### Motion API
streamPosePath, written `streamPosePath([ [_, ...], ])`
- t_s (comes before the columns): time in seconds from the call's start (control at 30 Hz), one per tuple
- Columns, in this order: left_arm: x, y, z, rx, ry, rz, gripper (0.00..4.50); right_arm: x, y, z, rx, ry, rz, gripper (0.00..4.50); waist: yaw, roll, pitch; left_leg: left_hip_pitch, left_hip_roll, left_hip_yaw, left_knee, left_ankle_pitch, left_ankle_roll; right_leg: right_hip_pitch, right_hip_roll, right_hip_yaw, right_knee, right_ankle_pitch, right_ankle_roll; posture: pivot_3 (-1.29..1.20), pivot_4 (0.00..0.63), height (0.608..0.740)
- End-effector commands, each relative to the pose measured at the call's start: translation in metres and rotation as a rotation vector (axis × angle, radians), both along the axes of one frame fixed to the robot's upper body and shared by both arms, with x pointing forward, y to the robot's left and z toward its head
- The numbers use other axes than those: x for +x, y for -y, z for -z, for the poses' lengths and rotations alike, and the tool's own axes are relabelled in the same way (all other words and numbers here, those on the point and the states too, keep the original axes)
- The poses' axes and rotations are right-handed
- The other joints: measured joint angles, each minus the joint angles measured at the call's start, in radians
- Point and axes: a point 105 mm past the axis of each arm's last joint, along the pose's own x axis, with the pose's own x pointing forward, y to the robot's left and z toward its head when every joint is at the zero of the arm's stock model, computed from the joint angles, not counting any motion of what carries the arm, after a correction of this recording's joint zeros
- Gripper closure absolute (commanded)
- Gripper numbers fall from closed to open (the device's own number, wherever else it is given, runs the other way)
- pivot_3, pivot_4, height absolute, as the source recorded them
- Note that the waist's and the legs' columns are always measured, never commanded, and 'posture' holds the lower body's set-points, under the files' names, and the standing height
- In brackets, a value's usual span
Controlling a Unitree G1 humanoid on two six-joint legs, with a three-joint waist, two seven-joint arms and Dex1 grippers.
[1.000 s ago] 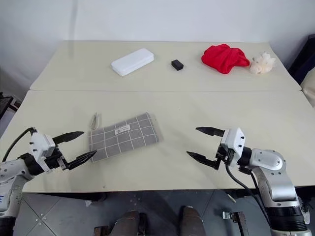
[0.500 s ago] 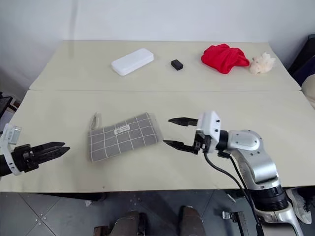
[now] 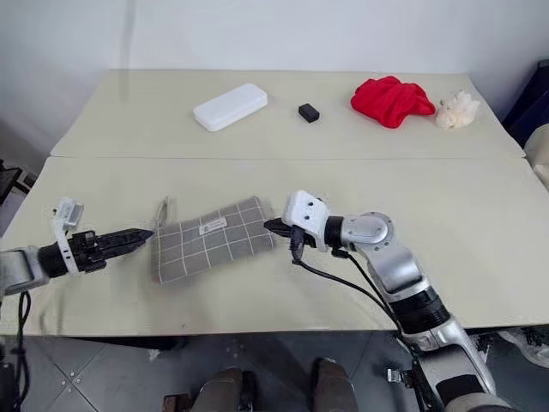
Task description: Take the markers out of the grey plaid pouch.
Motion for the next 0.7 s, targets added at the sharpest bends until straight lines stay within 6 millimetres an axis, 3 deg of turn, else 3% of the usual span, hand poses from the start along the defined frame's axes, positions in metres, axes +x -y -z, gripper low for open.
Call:
streamPosePath([
  [0.03,0.002,0.012,0.016,0.017,-0.11,0.019,0.0,0.009,-0.007,-0.005,-0.002,0.044,0.024,4.49,-0.002,0.0,0.0,0.0,0.0,0.0,0.0,0.0,0.0,0.0,0.0,0.0,0.0,0.0,0.0,0.0,0.15,0.74],
  [0.27,0.007,0.041,0.016,-0.025,-0.211,0.11,0.0,0.025,-0.015,0.008,-0.009,0.039,0.062,4.49,-0.002,0.0,0.0,0.001,-0.001,-0.001,0.0,0.0,0.0,0.0,-0.001,0.0,0.001,0.0,0.0,0.0,0.15,0.74],
  [0.47,0.008,0.062,0.013,-0.05,-0.244,0.193,0.0,0.021,-0.017,0.025,-0.057,-0.012,0.033,4.49,-0.008,0.0,0.0,0.001,-0.001,-0.002,0.0,0.001,0.0,0.001,-0.001,0.0,0.001,0.0,0.0,0.0,0.15,0.74],
  [0.7,0.002,0.095,0.016,-0.075,-0.287,0.325,0.0,0.009,-0.002,0.037,-0.14,-0.046,0.005,4.49,-0.012,0.0,0.0,0.002,-0.002,-0.004,0.0,0.001,0.0,0.004,-0.001,-0.001,0.001,0.0,0.0,0.0,0.15,0.74],
])
